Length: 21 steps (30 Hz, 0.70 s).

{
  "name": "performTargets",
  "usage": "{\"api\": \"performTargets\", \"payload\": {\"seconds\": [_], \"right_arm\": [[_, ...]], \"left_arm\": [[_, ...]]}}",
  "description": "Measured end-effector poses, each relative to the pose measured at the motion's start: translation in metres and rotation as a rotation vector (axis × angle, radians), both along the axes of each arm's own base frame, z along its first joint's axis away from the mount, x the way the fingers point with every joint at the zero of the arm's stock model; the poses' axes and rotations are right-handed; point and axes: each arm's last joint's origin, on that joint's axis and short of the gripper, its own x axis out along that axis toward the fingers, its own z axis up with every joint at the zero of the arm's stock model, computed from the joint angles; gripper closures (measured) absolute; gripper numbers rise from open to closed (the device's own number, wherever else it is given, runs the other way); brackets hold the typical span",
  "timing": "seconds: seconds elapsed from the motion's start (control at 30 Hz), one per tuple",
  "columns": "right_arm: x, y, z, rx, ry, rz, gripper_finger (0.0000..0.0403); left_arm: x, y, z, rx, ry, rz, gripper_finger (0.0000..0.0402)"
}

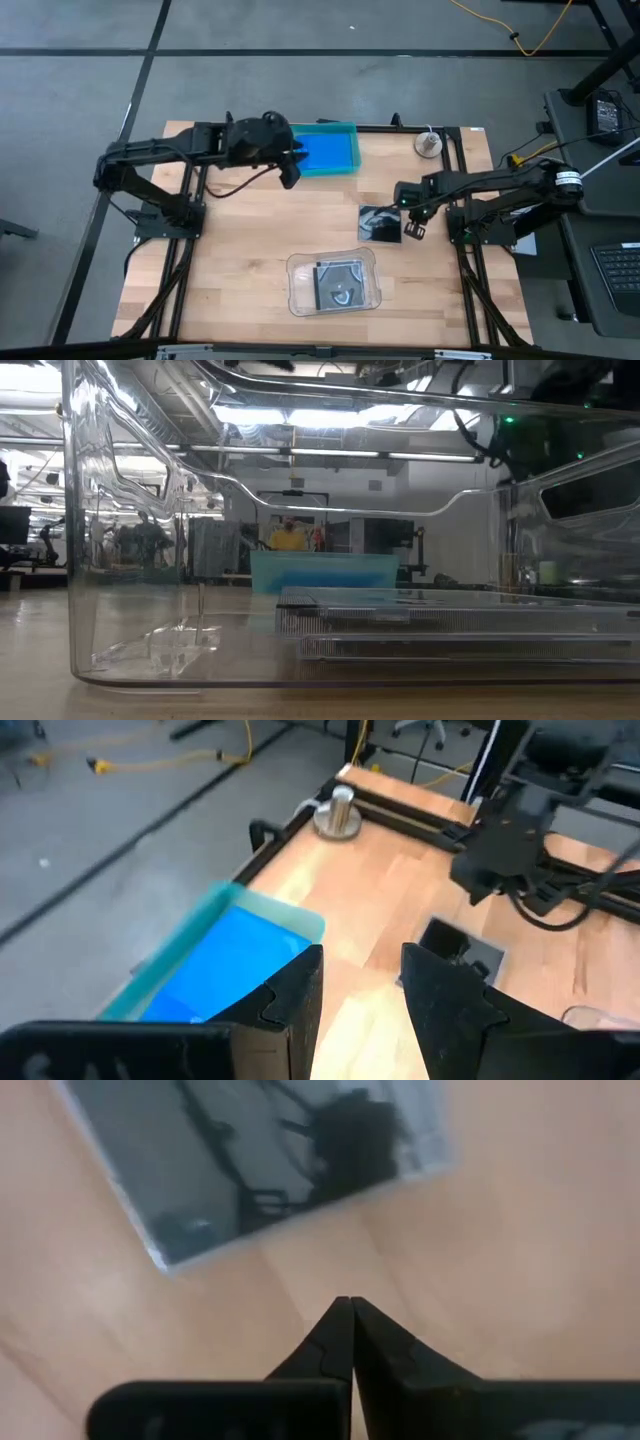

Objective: Pick & place jewel cases by type
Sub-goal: Put the black CD case into the transparent bin

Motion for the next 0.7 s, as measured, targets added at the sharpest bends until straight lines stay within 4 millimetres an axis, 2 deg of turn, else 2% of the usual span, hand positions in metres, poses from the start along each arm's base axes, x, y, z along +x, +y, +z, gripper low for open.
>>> {"api": "performTargets", "payload": {"seconds": [0.2,0.43,0.7], "right_arm": [[0.006,0.004,-0.016,0.153,-0.145,-0.037,0.0396],[0.010,0.003,-0.026,0.140,-0.154,-0.050,0.0396],[0.024,0.003,0.001,0.186,-0.236,-0.032,0.0396]], "left_arm": [[0.004,0.023,-0.025,-0.103,-0.019,0.056,0.0272],[0.003,0.034,-0.036,-0.147,-0.009,0.072,0.0272],[0.002,0.040,-0.035,-0.144,-0.018,0.090,0.0272]]}}
